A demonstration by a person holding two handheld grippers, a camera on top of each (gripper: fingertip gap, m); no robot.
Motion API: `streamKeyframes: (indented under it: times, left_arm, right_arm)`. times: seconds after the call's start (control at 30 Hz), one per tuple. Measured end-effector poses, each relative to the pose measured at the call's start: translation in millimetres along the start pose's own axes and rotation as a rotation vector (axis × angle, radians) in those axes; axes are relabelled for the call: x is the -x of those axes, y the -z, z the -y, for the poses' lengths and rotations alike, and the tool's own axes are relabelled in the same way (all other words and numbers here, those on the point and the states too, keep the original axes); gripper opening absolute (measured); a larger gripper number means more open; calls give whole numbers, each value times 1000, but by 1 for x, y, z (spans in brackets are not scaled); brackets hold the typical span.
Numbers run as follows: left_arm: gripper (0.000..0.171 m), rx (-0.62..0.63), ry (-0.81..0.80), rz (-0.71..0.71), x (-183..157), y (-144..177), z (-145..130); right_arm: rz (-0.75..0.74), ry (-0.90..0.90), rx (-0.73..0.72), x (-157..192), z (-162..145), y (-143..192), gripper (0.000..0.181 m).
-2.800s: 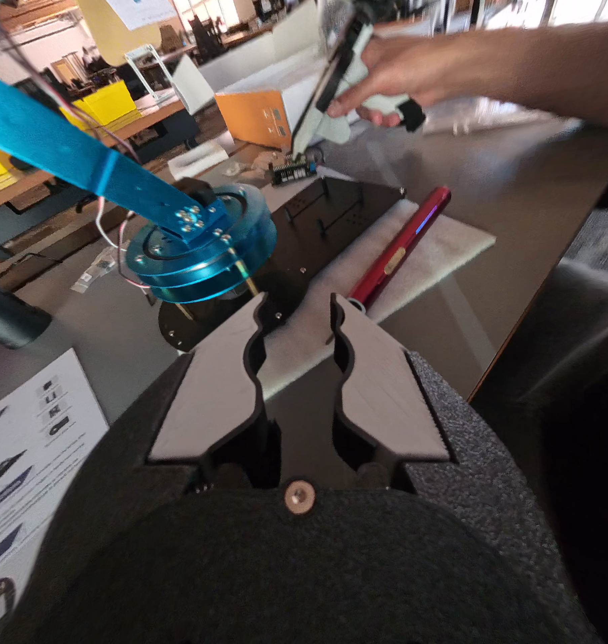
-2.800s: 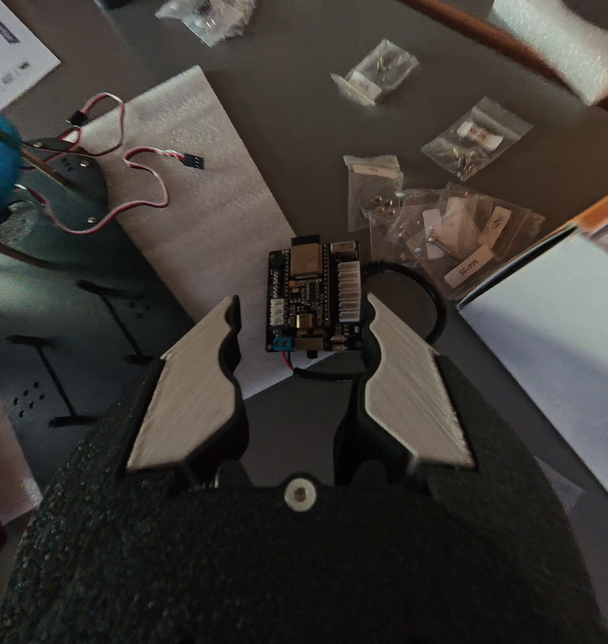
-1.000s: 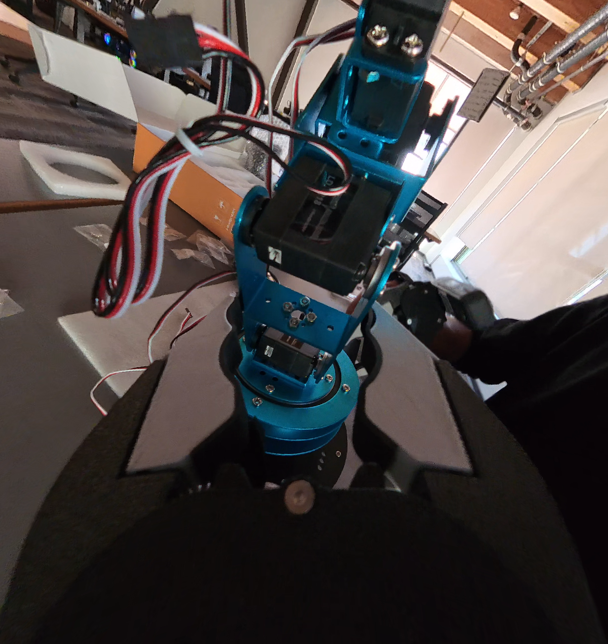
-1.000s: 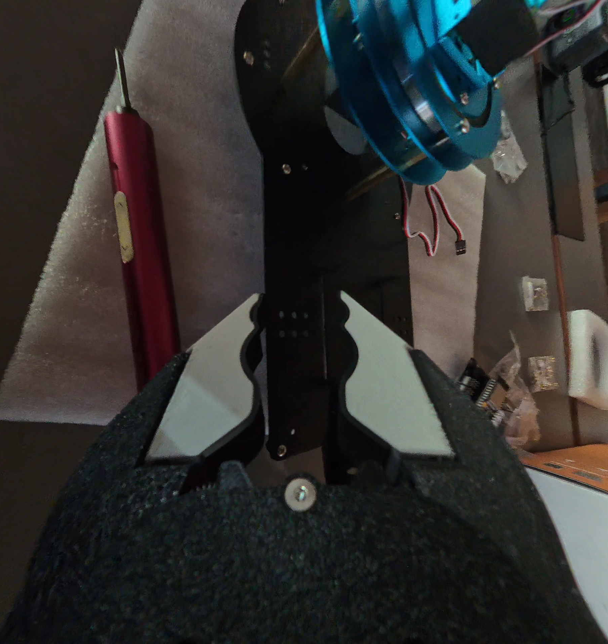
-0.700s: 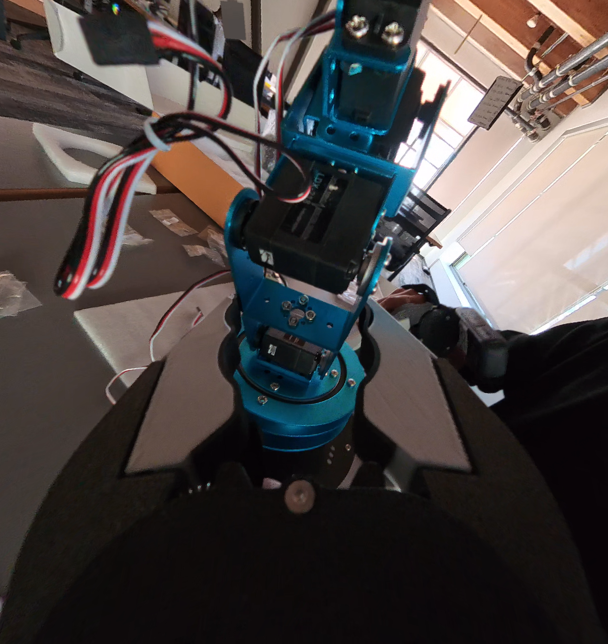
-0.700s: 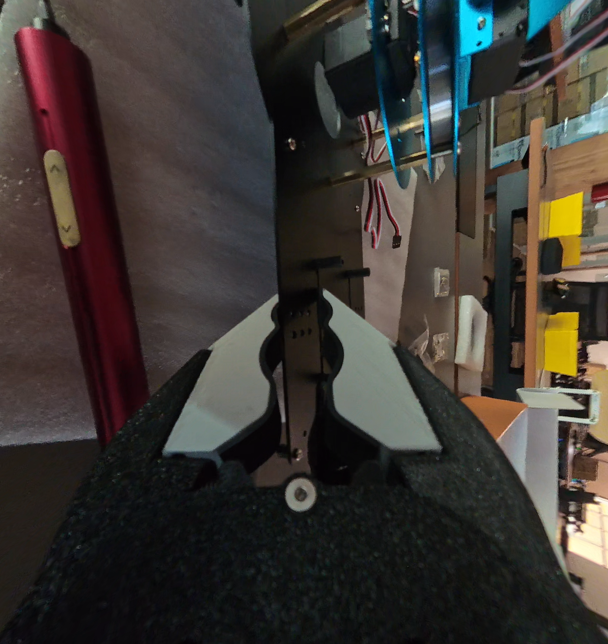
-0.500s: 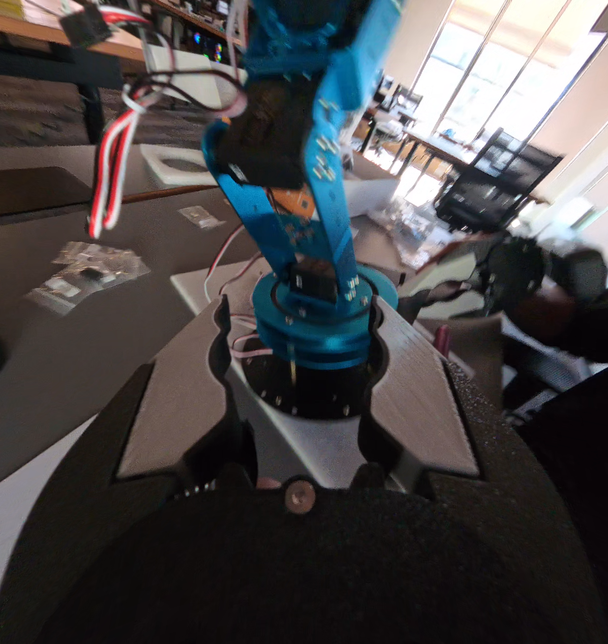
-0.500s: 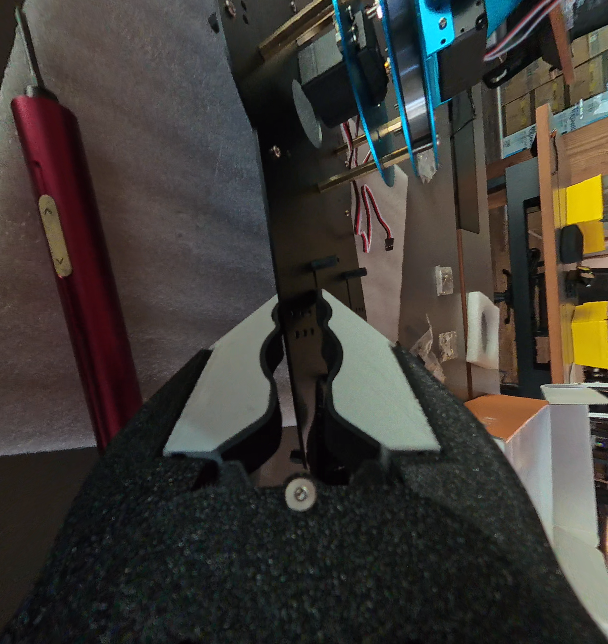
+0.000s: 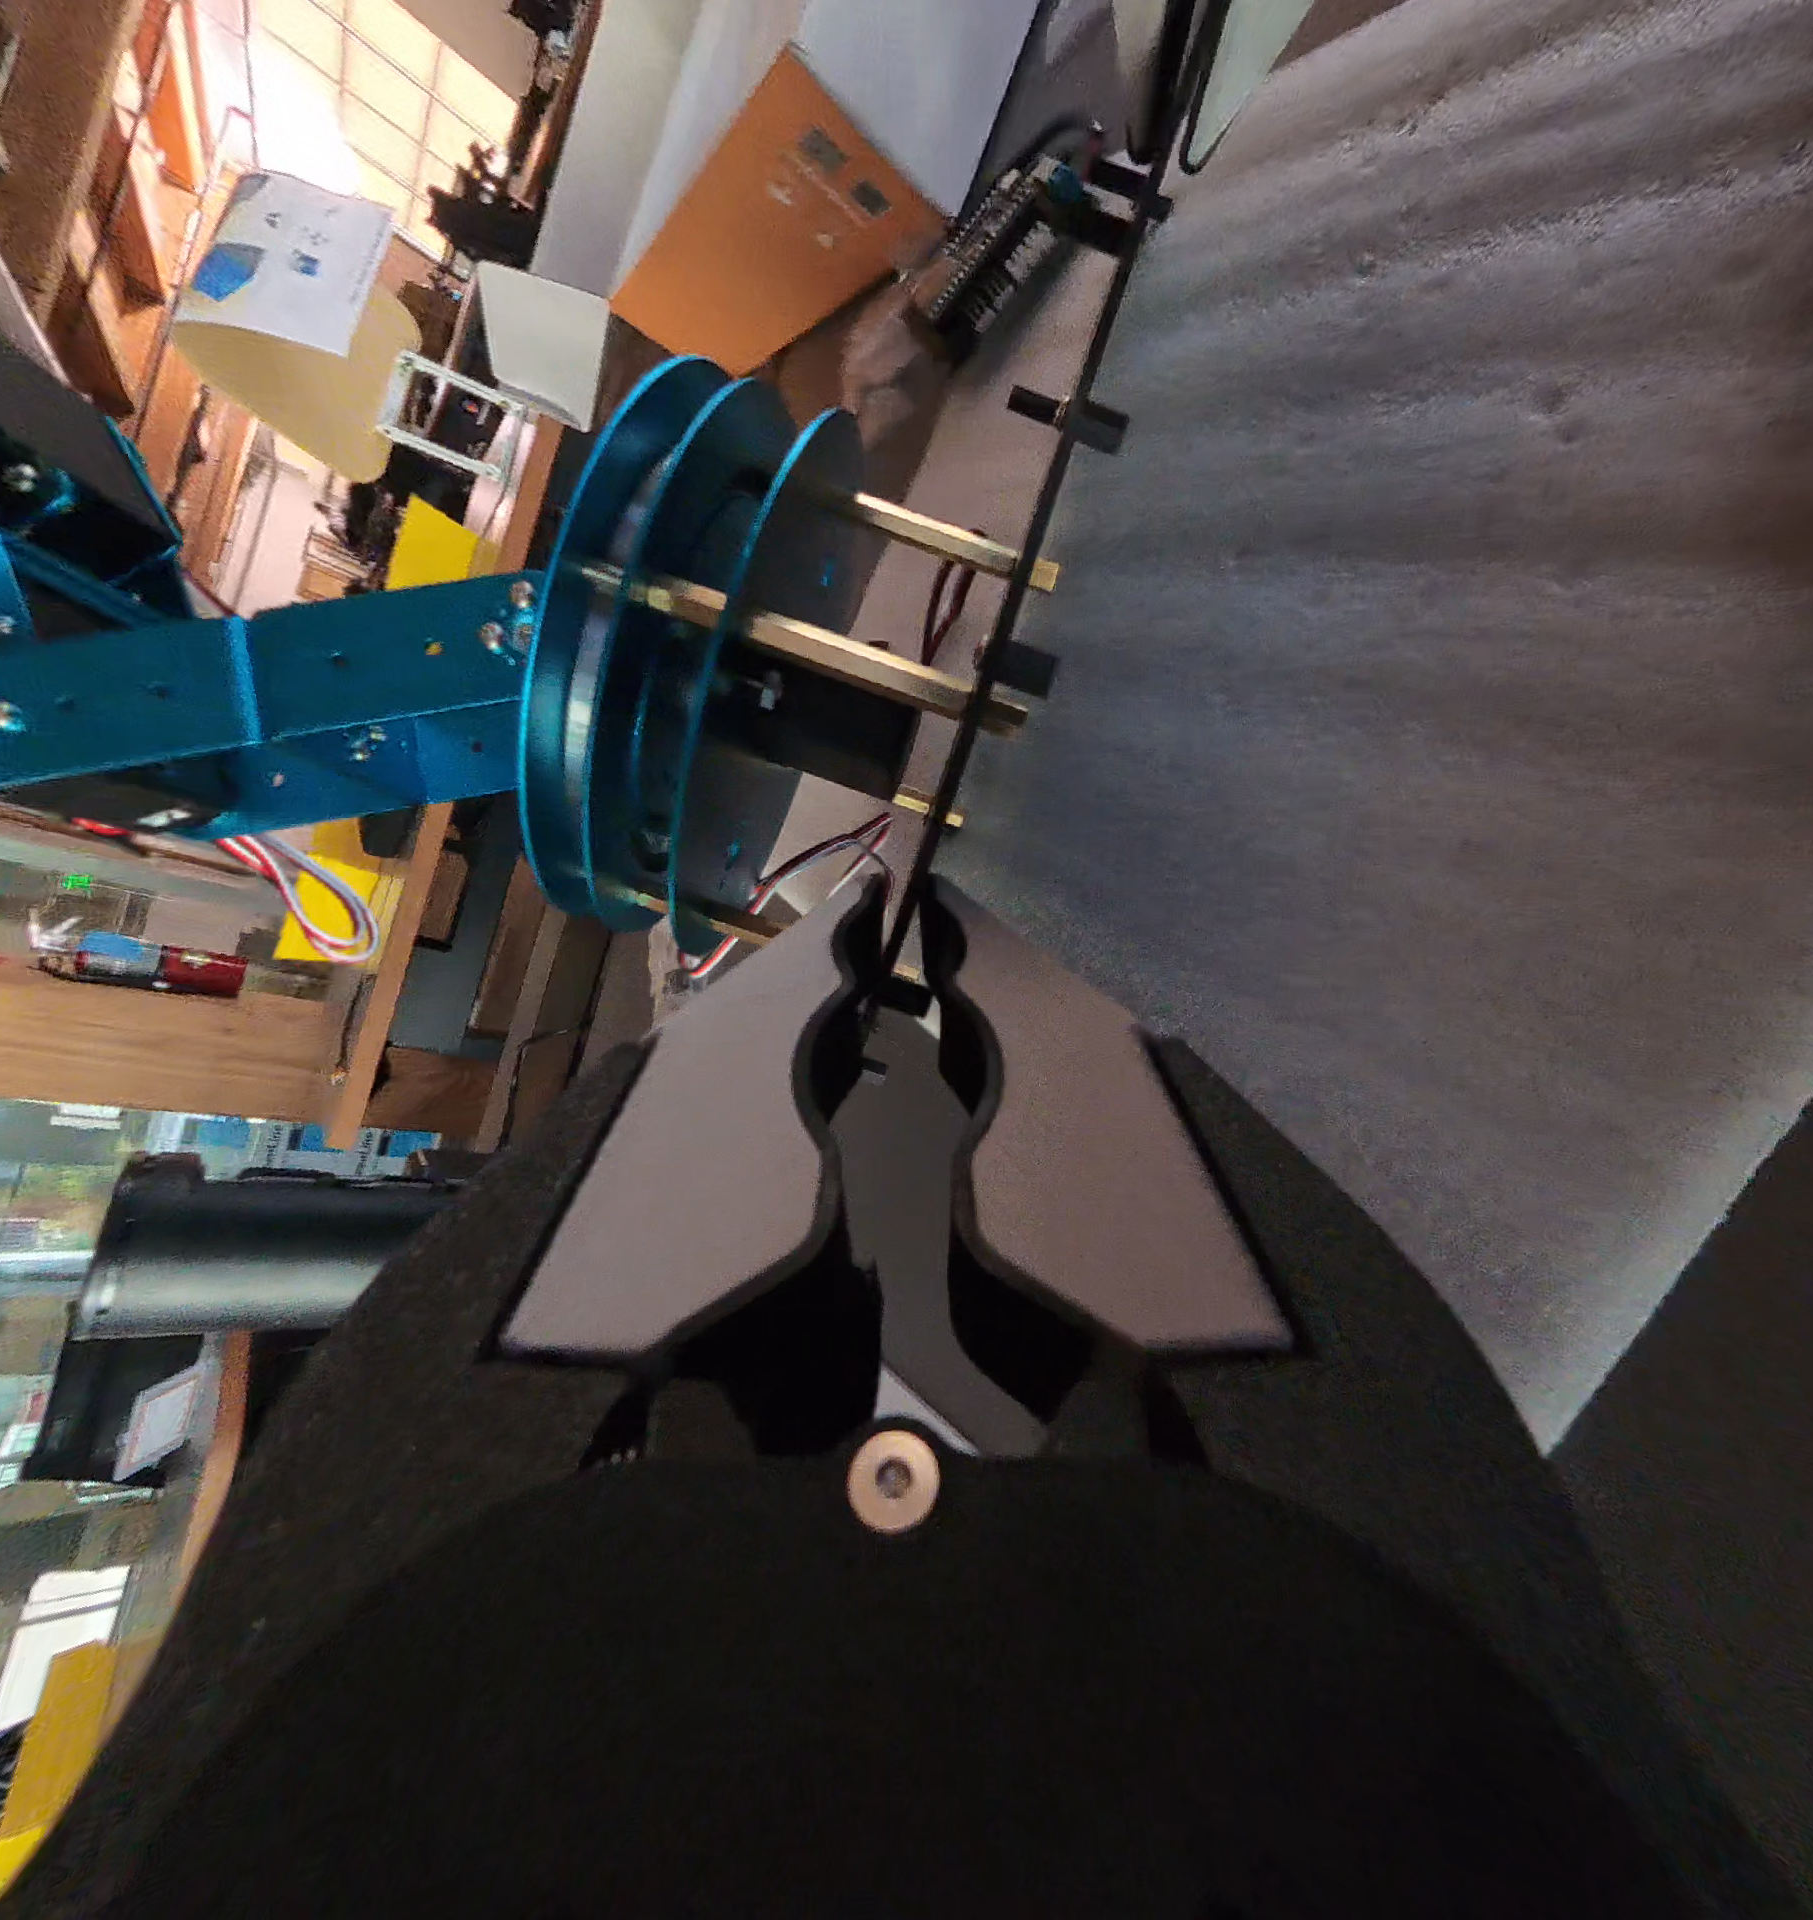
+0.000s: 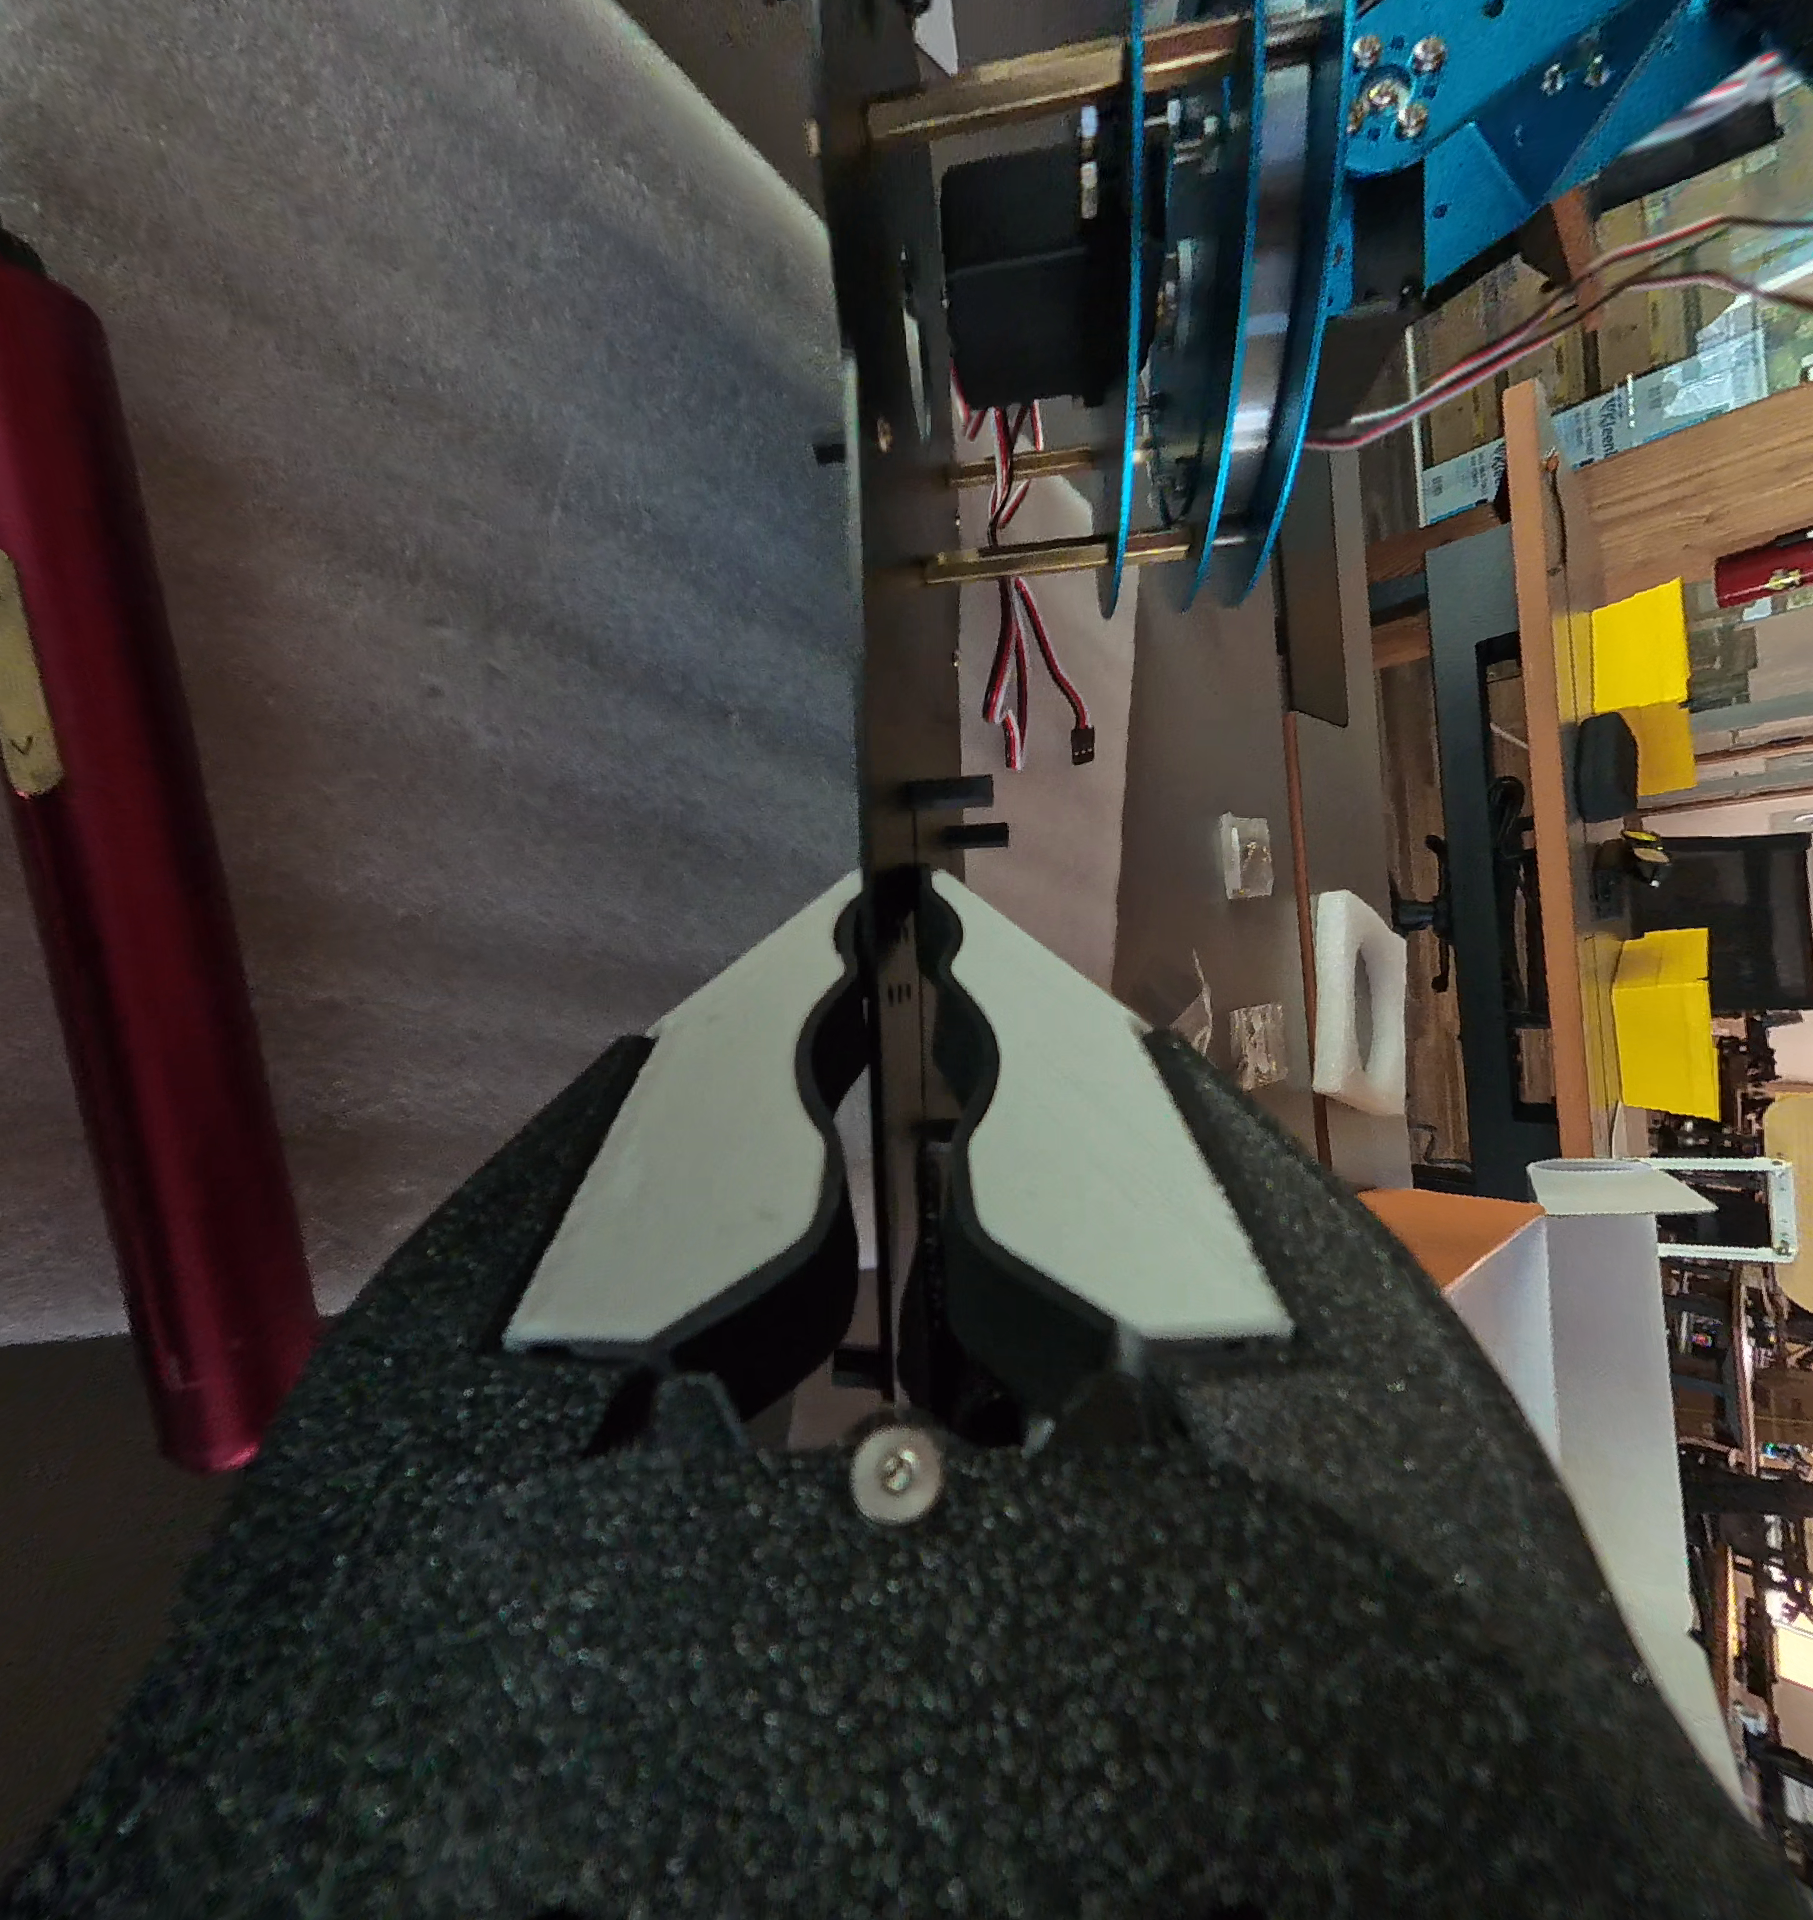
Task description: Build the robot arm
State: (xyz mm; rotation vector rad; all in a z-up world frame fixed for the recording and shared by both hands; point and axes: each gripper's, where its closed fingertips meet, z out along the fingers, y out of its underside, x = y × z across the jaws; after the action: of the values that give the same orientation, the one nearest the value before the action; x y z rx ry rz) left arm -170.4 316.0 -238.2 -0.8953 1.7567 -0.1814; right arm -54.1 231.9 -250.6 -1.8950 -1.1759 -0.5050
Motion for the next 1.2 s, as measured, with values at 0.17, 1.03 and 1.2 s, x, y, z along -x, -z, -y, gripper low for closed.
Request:
streamKeyframes:
  times: [0.17, 1.03, 1.2]
  left_arm:
    - [5, 12, -30, 23, 1, 0, -1]
    - [6, -15, 40, 8, 5, -3, 3]
    - [6, -19, 35, 25, 7, -4, 5]
  right_arm:
    - [14, -40, -19, -2, 1, -1, 4]
    - [40, 87, -239, -61, 73, -74, 34]
    - [-26, 108, -227, -65, 73, -73, 32]
